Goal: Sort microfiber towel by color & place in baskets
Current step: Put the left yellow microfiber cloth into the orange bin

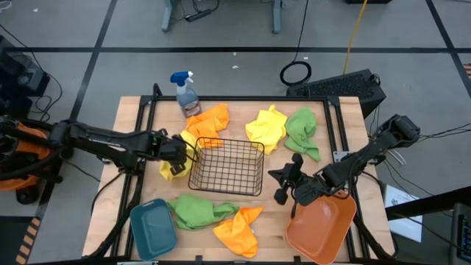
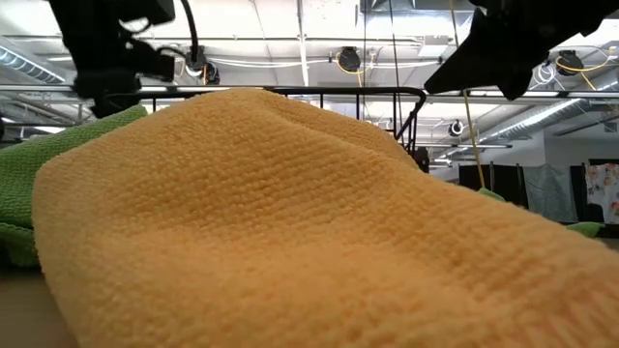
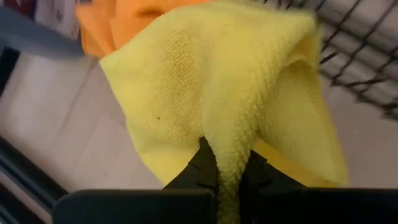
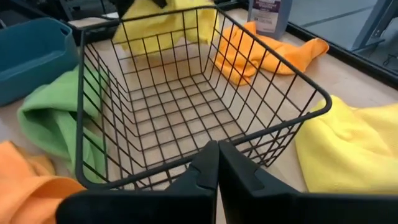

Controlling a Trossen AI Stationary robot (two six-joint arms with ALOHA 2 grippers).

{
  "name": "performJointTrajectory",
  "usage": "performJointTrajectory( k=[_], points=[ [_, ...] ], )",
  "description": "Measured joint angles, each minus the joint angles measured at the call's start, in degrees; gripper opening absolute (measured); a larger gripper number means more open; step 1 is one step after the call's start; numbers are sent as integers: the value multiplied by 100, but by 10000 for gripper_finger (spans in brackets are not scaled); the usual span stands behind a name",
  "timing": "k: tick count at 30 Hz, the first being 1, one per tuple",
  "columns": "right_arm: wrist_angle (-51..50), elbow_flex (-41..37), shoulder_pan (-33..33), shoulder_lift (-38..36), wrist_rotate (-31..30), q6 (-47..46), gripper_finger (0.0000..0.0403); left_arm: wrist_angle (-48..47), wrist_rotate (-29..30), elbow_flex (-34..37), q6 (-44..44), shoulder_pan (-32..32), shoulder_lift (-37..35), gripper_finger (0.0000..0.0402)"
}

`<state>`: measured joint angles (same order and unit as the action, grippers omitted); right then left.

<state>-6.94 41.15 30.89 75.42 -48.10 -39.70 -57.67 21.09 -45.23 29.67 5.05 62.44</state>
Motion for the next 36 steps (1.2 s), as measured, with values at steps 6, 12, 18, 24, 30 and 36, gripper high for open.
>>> performJointTrajectory(
  k=[6, 12, 18, 24, 30, 36],
  points=[
    [529, -2, -48, 63, 42, 14, 0, -268, -6, -536, -178, 268, -256, 16],
    [2389, -2, 194, 276, 48, 1223, 0, -1530, -82, -1616, -262, 545, -311, 16],
    [5488, 5, 226, 812, 44, 3422, 0, -1604, 223, -2374, -643, 866, -344, 16],
    [6238, 728, 38, 1587, 18, 4490, 0, -1428, 595, -2601, -960, 1272, -359, 16],
    [5344, 2204, -335, 2482, -31, 5252, 0, 55, 656, -2520, -2058, 1835, -297, 16],
    [2685, 3887, -307, 3208, -448, 5300, 26, 835, 842, -2522, -2238, 2430, -88, 16]
  ],
)
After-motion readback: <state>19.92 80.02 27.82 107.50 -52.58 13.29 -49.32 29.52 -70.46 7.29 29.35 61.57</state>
